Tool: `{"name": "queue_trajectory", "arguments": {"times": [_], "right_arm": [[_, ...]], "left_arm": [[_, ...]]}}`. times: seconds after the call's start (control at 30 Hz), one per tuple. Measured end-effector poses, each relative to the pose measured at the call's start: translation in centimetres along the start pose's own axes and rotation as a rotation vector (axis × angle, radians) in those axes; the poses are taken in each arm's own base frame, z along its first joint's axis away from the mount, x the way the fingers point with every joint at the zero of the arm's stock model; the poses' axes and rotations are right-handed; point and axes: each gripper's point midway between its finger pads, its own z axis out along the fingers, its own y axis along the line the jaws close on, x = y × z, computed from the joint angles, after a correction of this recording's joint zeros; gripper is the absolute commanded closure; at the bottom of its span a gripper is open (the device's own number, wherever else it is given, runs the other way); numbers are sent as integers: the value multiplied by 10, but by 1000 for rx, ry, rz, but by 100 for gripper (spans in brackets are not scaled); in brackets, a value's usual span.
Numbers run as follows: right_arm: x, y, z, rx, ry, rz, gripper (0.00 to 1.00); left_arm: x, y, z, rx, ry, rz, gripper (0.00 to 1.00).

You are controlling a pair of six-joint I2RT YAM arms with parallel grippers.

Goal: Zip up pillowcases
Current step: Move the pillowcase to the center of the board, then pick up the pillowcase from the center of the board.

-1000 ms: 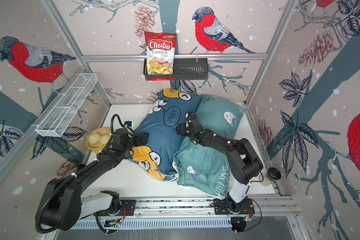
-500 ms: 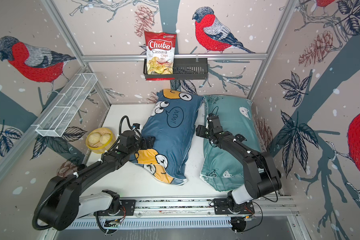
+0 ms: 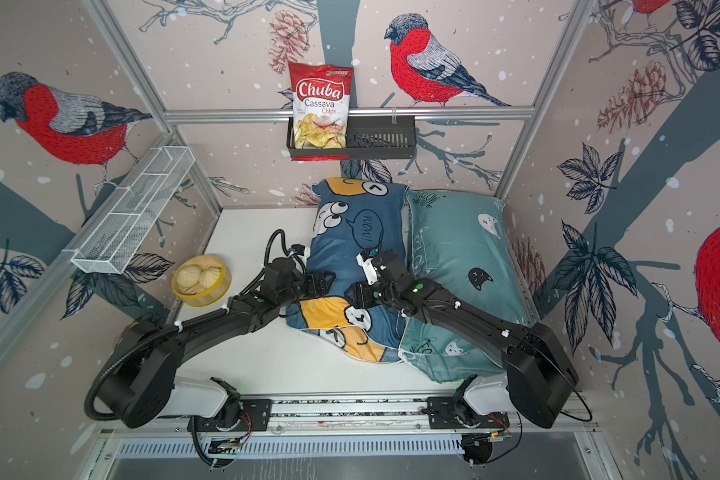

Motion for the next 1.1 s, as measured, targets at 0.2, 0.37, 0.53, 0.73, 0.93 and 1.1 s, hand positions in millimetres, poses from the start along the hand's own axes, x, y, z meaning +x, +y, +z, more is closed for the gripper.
{"name": "queue_trajectory", "arguments": {"times": [0.2, 0.37, 0.53, 0.73, 0.93, 1.1], "right_arm": [[0, -25, 20, 55, 21, 85, 49], [-24, -78, 28, 206, -32, 177, 52], [-46, -112, 32, 265, -64, 235, 53], [-65, -131, 30, 274, -87, 274, 53], [-64, -136, 33, 255, -70, 292, 52], [-63, -136, 34, 248, -67, 295, 52]], "left_arm": [[-8, -20, 5, 54, -14, -2, 10], [-21, -32, -11, 83, -54, 22, 1], [-20, -28, -39, 41, -65, 76, 1], [21, -2, -68, -22, -14, 61, 8], [89, 20, -78, 37, 55, -125, 50], [100, 14, -77, 133, 33, -268, 47]]}}
